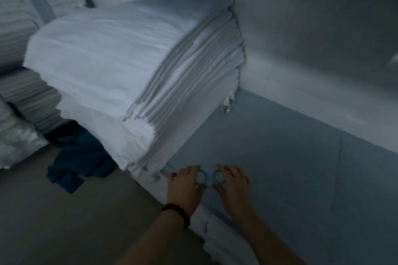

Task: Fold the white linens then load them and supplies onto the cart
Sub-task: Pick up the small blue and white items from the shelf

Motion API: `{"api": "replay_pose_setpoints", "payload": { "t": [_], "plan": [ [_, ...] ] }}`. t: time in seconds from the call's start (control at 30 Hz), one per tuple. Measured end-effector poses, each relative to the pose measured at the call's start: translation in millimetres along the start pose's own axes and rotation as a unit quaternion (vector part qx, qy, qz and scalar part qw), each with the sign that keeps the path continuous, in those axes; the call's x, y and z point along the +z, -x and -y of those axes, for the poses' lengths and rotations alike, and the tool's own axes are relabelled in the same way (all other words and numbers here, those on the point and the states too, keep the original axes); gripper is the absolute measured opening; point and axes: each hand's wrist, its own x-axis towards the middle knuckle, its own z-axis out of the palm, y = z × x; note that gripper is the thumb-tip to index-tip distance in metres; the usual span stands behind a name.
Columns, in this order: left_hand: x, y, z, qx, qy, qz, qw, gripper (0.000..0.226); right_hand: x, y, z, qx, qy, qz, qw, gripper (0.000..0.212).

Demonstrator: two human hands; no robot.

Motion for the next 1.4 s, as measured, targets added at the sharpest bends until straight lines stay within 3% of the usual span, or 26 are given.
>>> {"api": "replay_pose_setpoints", "payload": {
  "t": [0.33, 0.63, 1.0, 1.2, 1.4],
  "plan": [
    [-37.7, 74.0, 13.9, -0.178, 0.015, -0.109, 0.978, 0.054, -7.4, 15.1, 55.3, -0.164, -0.080, 0.034, 0.983, 0.049],
    [-62.7, 184.3, 23.2, -0.353, -0.010, -0.227, 0.908, 0.048, 2.6, 65.9, 127.4, -0.361, -0.114, 0.099, 0.920, 0.048],
    [-124.0, 369.0, 38.6, -0.543, -0.094, -0.352, 0.757, 0.053, 19.3, 192.4, 266.0, -0.567, -0.200, 0.204, 0.773, 0.047],
    [-154.1, 475.4, 41.0, -0.627, -0.135, -0.397, 0.656, 0.056, 28.5, 280.5, 345.4, -0.634, -0.230, 0.284, 0.681, 0.048],
    [-189.9, 570.9, 37.9, -0.669, -0.168, -0.424, 0.588, 0.054, 29.0, 366.2, 416.8, -0.685, -0.261, 0.326, 0.598, 0.055]
  ]
}}
